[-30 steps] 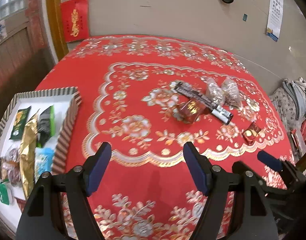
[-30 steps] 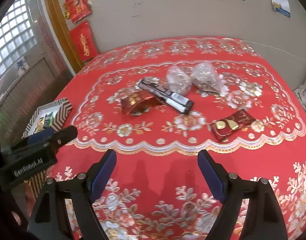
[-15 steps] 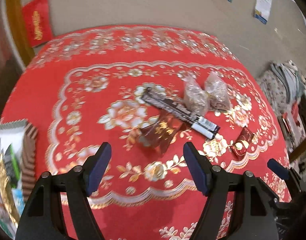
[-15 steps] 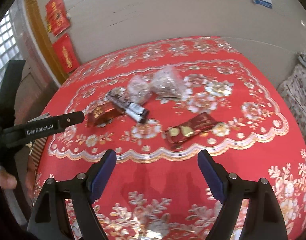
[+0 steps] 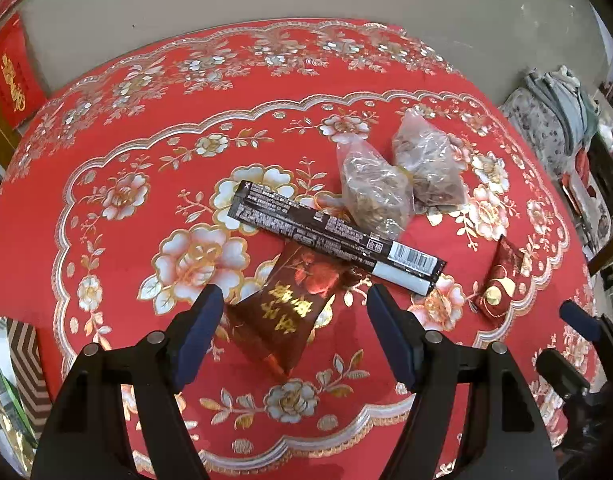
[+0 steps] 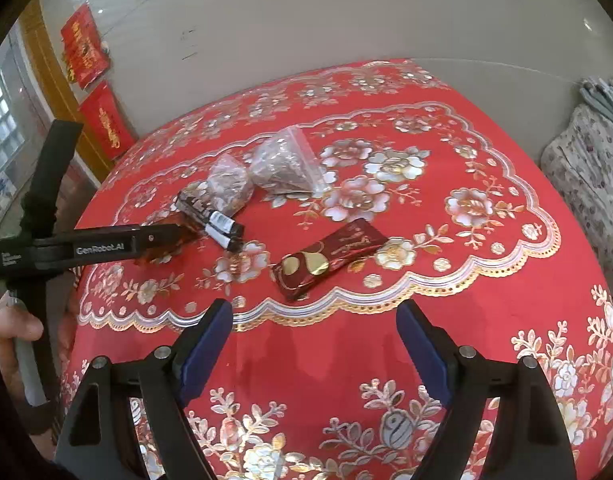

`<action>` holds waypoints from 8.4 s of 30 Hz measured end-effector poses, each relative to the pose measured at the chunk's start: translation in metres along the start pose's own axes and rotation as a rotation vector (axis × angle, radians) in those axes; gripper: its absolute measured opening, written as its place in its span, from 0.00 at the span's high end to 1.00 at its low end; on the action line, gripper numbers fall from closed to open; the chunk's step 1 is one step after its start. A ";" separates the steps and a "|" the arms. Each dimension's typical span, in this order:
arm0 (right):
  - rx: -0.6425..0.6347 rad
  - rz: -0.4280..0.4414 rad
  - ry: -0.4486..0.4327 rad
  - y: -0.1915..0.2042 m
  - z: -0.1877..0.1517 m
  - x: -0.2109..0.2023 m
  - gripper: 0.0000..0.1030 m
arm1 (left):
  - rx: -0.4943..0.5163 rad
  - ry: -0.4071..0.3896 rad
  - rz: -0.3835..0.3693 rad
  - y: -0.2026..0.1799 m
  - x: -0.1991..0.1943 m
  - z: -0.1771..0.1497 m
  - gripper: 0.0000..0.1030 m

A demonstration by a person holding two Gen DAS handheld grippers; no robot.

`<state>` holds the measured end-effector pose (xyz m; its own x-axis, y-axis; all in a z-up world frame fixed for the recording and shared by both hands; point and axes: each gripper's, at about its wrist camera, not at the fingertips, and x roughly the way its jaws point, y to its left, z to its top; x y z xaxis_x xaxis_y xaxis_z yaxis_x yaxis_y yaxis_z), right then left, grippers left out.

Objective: Organize snacks
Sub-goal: 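Grasp the red candy packet with the left tool while the right tool grasps the red wafer bar, then carry the candy packet and wafer bar over the white tray, then open both tools to drop the candy packet and wafer bar in the tray, then move both tools back toward the chocolate bar and nut bags, then grasp the dark chocolate bar with the left tool while the right tool grasps the clear nut bags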

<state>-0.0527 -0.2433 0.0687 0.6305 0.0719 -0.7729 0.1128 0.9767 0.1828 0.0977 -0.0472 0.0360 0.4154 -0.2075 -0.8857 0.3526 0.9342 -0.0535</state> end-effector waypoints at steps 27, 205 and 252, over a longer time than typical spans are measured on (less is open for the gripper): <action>-0.152 -0.265 0.125 0.012 0.046 0.078 0.17 | -0.103 0.091 -0.085 0.008 0.002 -0.010 0.28; -0.268 0.099 0.011 0.147 0.025 0.031 0.21 | -0.347 -0.179 0.134 0.085 -0.104 -0.110 0.29; -0.086 0.100 0.048 0.011 0.106 0.071 0.19 | -0.191 -0.003 0.166 -0.014 0.027 0.017 0.75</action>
<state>0.0745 -0.2489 0.0804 0.5973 0.1769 -0.7822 -0.0160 0.9778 0.2090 0.1183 -0.0713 0.0203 0.4571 -0.0475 -0.8882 0.1143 0.9934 0.0057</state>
